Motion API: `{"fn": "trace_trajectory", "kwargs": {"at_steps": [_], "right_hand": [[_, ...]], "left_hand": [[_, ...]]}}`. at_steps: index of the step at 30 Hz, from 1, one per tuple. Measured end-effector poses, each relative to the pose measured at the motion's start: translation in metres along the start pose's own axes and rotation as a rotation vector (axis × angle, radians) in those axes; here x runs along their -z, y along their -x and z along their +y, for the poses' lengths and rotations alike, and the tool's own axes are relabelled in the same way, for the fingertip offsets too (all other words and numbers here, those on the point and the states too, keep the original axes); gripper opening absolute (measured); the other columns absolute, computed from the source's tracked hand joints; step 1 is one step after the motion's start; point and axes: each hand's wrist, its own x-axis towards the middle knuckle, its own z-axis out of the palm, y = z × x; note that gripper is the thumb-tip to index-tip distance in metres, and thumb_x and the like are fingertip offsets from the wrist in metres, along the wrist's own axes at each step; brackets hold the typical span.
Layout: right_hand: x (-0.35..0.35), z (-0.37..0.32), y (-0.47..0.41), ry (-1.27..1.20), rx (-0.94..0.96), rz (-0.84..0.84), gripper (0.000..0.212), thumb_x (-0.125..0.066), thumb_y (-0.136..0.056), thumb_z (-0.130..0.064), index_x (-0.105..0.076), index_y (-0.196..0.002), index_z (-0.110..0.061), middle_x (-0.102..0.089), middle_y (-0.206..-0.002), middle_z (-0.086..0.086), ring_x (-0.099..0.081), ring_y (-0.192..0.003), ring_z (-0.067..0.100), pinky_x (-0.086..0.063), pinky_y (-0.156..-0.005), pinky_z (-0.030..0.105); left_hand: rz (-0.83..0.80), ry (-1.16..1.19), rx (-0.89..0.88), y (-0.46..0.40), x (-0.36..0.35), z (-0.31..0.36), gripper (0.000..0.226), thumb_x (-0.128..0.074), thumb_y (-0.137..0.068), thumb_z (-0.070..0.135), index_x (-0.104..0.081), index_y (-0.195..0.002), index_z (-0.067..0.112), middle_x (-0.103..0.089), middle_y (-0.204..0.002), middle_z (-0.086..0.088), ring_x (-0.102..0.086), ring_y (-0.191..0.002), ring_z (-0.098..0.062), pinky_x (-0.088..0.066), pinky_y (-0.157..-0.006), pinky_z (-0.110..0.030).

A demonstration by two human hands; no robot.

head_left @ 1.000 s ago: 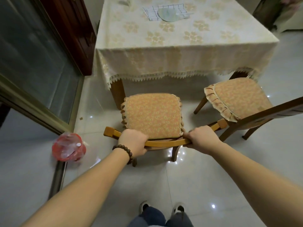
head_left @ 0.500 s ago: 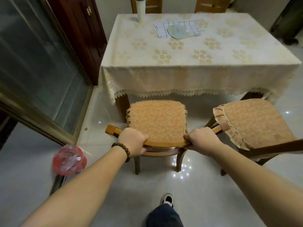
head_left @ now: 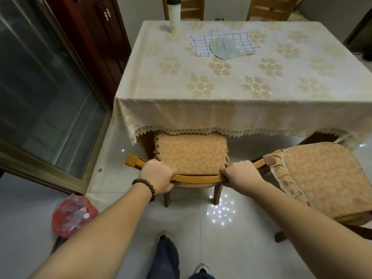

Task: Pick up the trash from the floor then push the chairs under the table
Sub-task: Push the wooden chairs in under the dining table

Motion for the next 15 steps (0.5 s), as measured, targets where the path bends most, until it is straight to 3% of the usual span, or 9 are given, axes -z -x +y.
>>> {"fn": "trace_trajectory", "kwargs": {"at_steps": [15], "right_hand": [[0.061, 0.051, -0.173, -0.012, -0.083, -0.011, 0.015, -0.049, -0.093, -0.035, -0.057, -0.098, -0.023, -0.058, -0.078, -0.002, -0.059, -0.072, 0.021, -0.044, -0.060, 0.032]], "left_hand": [[-0.021, -0.001, -0.091, -0.145, 0.001, -0.157, 0.029, -0.048, -0.087, 0.050, -0.055, -0.096, 0.024, -0.065, -0.090, 0.002, -0.062, -0.084, -0.021, -0.046, -0.069, -0.033]]}}
